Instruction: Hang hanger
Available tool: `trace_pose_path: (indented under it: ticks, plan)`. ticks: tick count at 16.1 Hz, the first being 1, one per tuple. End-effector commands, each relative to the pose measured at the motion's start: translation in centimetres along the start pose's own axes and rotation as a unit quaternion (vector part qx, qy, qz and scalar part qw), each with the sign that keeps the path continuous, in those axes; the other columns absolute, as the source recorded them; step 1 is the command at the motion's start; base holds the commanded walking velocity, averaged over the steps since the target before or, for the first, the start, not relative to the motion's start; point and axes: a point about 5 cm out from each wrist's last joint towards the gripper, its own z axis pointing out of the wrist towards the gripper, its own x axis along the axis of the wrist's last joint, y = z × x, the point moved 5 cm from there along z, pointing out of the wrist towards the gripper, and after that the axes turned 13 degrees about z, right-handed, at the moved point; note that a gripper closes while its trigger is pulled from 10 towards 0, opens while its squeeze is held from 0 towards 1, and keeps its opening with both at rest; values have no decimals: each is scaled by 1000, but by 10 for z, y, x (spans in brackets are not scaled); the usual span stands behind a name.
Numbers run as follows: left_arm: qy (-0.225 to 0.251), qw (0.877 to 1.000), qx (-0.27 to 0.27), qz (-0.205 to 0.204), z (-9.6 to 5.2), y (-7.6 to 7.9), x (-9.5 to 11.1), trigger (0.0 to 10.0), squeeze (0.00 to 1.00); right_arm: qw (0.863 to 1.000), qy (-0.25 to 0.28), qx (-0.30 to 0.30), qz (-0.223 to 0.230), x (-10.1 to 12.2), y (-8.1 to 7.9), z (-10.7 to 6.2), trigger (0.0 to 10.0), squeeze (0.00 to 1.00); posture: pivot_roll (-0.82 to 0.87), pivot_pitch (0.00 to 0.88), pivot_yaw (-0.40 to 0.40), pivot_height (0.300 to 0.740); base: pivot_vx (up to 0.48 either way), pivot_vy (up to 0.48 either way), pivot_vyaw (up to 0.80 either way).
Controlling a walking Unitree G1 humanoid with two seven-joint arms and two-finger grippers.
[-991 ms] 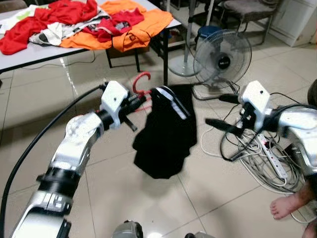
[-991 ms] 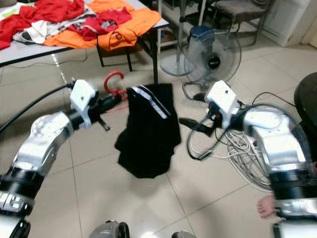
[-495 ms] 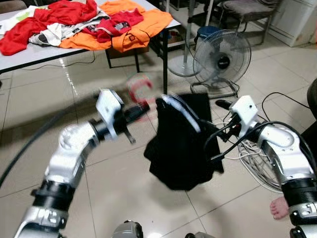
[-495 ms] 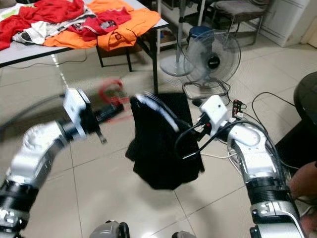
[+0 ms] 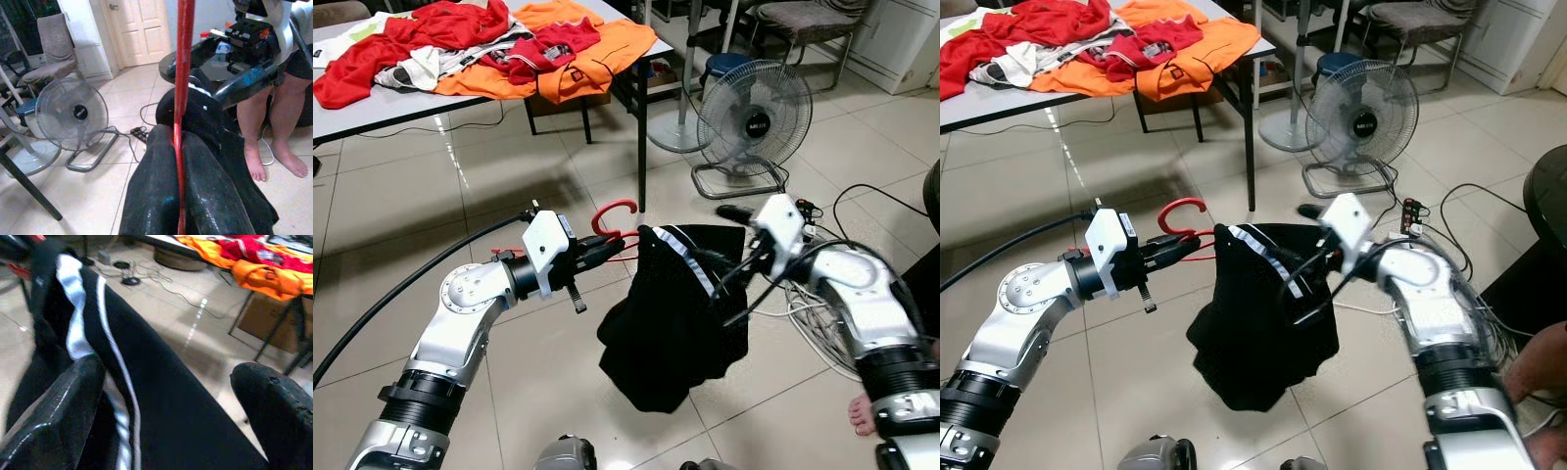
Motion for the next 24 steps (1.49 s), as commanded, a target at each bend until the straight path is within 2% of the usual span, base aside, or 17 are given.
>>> trace_pose_path:
  ticks: [1,3,6,8,10,11,15,18,20,24]
  plan:
    - [11,1000,-3,12,0,-1,5,10000,0,1000,9,21,-10,12,-5,6,10000,0,5,65,43,740,0,0,0]
    - [13,1000,-2,9,1,1,5,10000,0,999,-4,33,-5,5,-9,13,10000,0,8,66,40,740,0,0,0]
    - [15,1000,0,7,2,1,6,10000,0,999,-8,41,2,2,-12,15,10000,0,12,67,37,740,0,0,0]
    - [12,1000,2,5,1,1,5,10000,0,999,-12,45,13,2,-13,11,10000,0,12,68,37,740,0,0,0]
    - [10,1000,2,1,1,2,3,10000,0,997,-53,51,13,-12,-13,2,10000,0,7,67,36,740,0,0,0]
    - [10,1000,2,0,1,3,3,10000,0,997,-57,52,11,-13,-13,2,10000,0,7,67,36,740,0,0,0]
    - [3,1000,3,0,2,2,0,10000,0,995,-69,70,-3,0,-17,-8,10000,0,9,57,33,740,0,0,0]
    - [3,999,28,-18,-1,-5,-2,10000,0,993,-96,75,-7,-11,-20,-17,10000,0,8,55,29,740,0,0,0]
    - [8,997,60,-38,-1,-19,-1,10000,0,992,-103,66,15,-20,-22,-21,10000,0,7,49,28,740,0,0,0]
    - [1,997,72,-38,-4,-27,-3,10000,0,994,-87,59,34,-15,-24,-32,10000,0,4,45,28,740,0,0,0]
